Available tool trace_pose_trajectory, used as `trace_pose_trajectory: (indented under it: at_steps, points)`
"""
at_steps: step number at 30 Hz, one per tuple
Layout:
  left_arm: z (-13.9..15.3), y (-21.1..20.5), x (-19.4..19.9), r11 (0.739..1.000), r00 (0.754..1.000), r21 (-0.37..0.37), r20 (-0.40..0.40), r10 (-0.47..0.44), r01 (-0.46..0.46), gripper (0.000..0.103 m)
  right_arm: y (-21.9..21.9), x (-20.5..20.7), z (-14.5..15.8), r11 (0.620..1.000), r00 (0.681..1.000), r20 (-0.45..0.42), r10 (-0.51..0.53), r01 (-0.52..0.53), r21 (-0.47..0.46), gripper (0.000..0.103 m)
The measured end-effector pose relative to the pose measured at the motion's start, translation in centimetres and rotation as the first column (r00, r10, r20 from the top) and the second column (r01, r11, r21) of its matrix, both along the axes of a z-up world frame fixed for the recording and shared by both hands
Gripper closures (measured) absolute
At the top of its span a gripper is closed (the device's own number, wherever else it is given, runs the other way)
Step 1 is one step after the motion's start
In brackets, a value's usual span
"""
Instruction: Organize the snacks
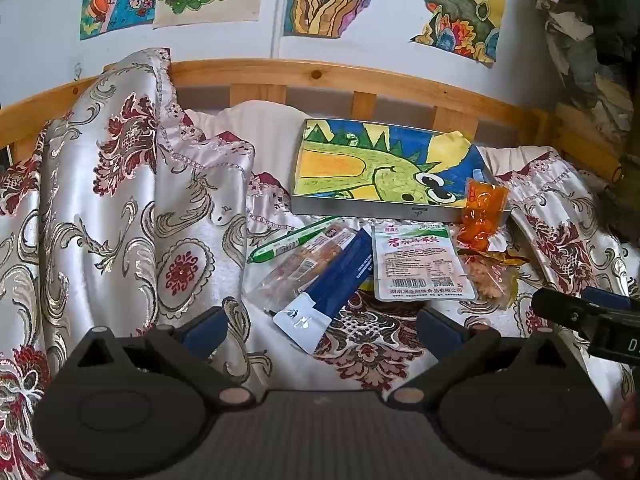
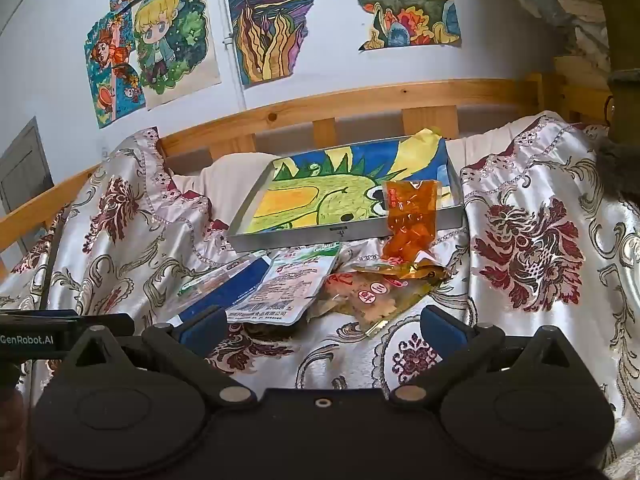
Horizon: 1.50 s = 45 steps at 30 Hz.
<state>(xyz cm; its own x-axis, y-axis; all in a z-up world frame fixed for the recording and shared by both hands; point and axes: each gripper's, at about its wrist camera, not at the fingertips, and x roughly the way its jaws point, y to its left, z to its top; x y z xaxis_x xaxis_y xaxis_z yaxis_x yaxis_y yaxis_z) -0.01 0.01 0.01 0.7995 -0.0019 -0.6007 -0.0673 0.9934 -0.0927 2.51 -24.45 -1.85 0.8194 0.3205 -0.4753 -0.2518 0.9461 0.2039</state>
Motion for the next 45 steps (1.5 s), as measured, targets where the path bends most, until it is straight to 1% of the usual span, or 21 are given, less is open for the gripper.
trace_pose_trajectory:
  at_steps: [45]
  points:
    - [-0.35,0.76,0.05,0.999,0.999,-0.031,-0.027,0.021,-0.022,0.001,-0.09,0.01,-0.11,1.000,1.000,-0.005,0.005,-0.005,0.015,0.000]
